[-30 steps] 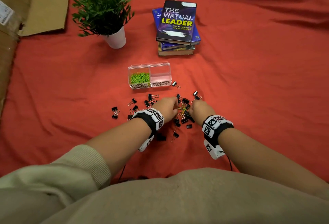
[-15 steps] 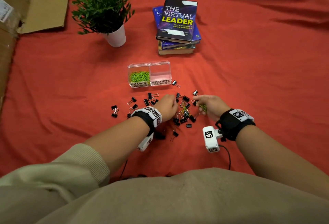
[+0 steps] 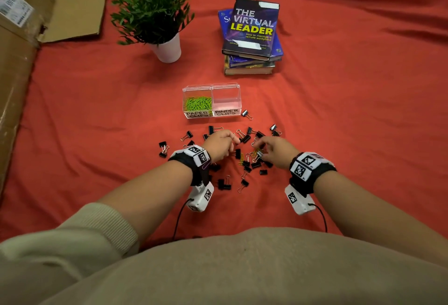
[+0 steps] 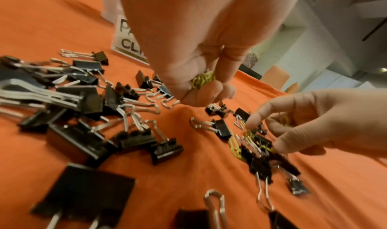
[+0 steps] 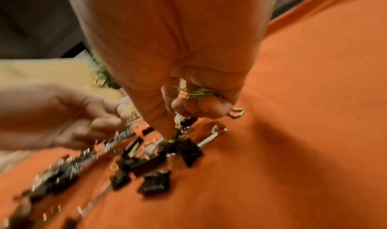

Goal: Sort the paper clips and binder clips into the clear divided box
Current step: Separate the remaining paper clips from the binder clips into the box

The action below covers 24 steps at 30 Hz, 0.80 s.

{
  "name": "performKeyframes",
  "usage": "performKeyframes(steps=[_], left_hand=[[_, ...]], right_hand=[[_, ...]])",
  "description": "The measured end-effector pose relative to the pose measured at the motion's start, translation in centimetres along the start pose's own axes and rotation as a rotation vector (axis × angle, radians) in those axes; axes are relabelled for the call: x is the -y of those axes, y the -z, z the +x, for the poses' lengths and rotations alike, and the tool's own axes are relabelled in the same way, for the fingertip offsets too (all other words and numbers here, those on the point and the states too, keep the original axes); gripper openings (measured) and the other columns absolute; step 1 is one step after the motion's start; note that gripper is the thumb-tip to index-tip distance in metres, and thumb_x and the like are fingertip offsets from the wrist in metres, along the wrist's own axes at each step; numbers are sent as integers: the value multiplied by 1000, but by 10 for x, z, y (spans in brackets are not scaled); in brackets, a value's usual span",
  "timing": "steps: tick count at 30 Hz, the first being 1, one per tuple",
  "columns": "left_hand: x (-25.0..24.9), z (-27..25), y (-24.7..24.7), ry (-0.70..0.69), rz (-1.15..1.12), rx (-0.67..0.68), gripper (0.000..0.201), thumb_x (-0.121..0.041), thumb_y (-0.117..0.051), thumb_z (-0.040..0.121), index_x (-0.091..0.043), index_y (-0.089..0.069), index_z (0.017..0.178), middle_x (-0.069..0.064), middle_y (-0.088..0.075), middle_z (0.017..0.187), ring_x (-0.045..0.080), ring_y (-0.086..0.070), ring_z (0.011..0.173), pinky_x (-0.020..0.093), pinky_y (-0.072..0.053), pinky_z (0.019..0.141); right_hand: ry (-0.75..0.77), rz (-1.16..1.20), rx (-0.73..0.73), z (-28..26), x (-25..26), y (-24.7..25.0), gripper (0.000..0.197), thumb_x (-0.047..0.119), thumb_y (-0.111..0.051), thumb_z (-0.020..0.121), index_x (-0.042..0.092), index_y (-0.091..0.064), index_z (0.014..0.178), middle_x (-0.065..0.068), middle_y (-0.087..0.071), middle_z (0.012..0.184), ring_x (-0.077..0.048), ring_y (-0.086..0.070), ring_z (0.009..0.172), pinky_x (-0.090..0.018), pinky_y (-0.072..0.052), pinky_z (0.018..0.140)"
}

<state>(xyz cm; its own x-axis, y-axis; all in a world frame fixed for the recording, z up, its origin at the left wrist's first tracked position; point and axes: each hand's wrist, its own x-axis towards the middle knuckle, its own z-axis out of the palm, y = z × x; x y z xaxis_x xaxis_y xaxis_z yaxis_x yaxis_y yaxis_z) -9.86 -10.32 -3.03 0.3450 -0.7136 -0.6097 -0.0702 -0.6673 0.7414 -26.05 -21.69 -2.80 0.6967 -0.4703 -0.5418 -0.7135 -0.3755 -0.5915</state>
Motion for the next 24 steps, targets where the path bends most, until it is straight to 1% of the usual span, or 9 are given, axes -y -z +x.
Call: performKeyframes(steps=[3, 6, 8, 11, 14, 17, 19, 21, 24], left_hand=[[0, 0, -10, -83, 244, -48, 24, -14, -38, 96, -14, -62, 91, -3, -52, 67, 13, -43, 53, 23, -32, 49], [7, 1, -16, -197, 507, -39, 14, -27, -50, 94, -17, -59, 97, -3, -58, 81, 15, -52, 72, 25, -39, 65], [13, 2, -15, -228, 626, -15, 15, -30, -56, 91, -20, -59, 102, -2, -60, 87, 16, -56, 80, 27, -43, 70], [18, 3, -9, -239, 679, -40, 13, -26, -56, 90, -18, -58, 100, 4, -66, 97, 23, -61, 89, 32, -49, 76], [18, 3, -2, -231, 671, -70, 14, -14, -51, 89, -16, -60, 99, 5, -66, 98, 25, -61, 91, 31, -47, 77], [16, 1, 0, -247, 682, -76, 17, -14, -51, 87, -16, -62, 100, 6, -68, 99, 24, -62, 92, 30, -48, 78], [15, -2, -3, -264, 717, -36, 20, -18, -54, 84, -19, -61, 102, 5, -68, 101, 24, -63, 94, 32, -51, 81], [14, -3, -8, -294, 779, 10, 24, -18, -54, 82, -20, -60, 105, 4, -67, 104, 26, -62, 98, 37, -52, 84], [17, -1, -10, -293, 906, 20, 26, -13, -50, 84, -15, -57, 109, 8, -63, 112, 29, -60, 104, 40, -51, 86]], right_hand=[[14, -131, -14, 1, -3, -3, 22, 8, -66, 82, 20, -60, 100, 9, -42, 60, -3, -39, 52, -15, -29, 48], [-27, -92, -22, 3, -7, -1, 18, 14, -68, 83, 20, -56, 94, 8, -43, 61, -5, -40, 53, -18, -30, 50], [-45, -39, -50, 3, -10, 3, 19, 15, -69, 82, 17, -57, 97, 6, -44, 62, -6, -41, 53, -19, -30, 49], [-88, -13, -131, 5, -15, 9, 20, 14, -67, 82, 14, -56, 99, 5, -45, 64, -7, -41, 55, -21, -30, 49], [-100, -34, -194, 6, -18, 12, 18, 10, -62, 84, 16, -56, 100, 6, -46, 63, -7, -44, 55, -21, -32, 49], [-47, -105, -191, 6, -10, 4, 12, 13, -60, 84, 19, -60, 94, 5, -50, 61, -17, -54, 60, -25, -38, 51], [-25, -200, -171, 8, -2, -4, 15, 17, -58, 84, 19, -64, 98, 1, -61, 75, -21, -61, 74, -27, -45, 61], [-17, -319, -152, 9, 3, -11, 21, 18, -54, 85, 17, -62, 105, -4, -65, 99, -25, -62, 93, -34, -51, 75], [-35, -431, -147, 12, 7, -17, 23, 18, -51, 87, 12, -56, 108, -10, -62, 111, -29, -60, 100, -40, -53, 82]])
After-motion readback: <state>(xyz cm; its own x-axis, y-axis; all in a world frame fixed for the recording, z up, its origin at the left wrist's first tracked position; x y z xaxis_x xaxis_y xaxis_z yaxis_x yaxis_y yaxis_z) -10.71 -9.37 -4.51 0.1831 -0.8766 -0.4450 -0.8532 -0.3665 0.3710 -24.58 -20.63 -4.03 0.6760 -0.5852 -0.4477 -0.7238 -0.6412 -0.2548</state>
